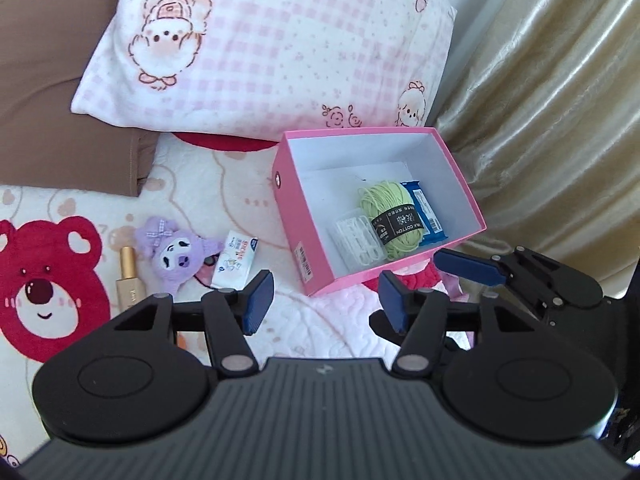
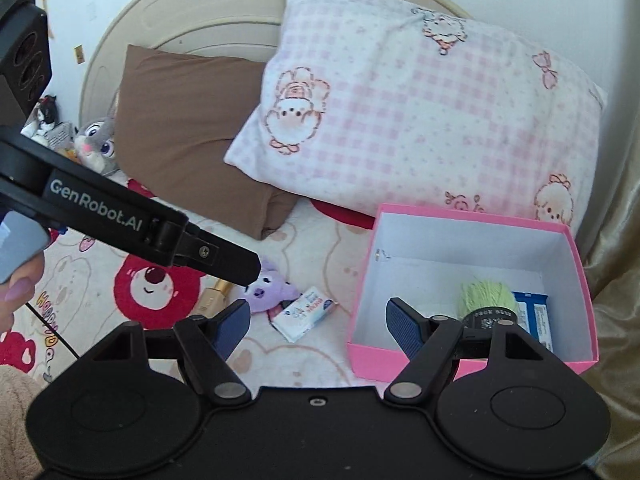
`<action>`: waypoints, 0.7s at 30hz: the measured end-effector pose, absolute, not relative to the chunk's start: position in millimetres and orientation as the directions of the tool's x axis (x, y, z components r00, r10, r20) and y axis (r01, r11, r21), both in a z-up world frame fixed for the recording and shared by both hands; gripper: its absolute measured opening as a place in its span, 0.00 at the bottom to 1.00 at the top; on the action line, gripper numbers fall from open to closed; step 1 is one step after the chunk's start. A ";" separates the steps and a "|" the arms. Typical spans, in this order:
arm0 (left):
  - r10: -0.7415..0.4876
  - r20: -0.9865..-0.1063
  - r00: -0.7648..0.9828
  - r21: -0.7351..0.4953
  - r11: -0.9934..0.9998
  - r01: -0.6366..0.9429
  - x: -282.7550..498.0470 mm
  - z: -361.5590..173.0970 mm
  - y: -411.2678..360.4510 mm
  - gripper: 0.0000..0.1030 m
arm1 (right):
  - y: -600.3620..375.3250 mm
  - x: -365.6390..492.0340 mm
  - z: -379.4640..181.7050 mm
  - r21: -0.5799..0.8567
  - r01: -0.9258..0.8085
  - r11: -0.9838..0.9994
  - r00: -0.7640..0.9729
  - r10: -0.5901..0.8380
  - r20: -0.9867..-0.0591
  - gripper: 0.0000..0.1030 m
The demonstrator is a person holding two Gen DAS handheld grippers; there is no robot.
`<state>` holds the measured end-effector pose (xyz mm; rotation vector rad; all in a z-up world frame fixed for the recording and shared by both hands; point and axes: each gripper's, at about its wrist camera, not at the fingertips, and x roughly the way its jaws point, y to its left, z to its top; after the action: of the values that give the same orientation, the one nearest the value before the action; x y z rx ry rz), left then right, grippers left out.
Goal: Organize objects
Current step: 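Withdraw the left gripper from the pink box toward the orange sponge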
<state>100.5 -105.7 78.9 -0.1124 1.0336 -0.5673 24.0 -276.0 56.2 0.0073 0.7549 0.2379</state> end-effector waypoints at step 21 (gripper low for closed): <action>-0.406 -0.804 0.435 -0.350 0.914 0.206 111.5 7.4 22.9 0.76 | -190.1 50.0 -11.4 0.171 -0.413 0.895 0.513 0.384 -0.768 0.81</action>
<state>111.5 22.9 7.4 -0.2116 1.0559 -0.3843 50.0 -190.1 -11.4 -0.0346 0.9141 0.4791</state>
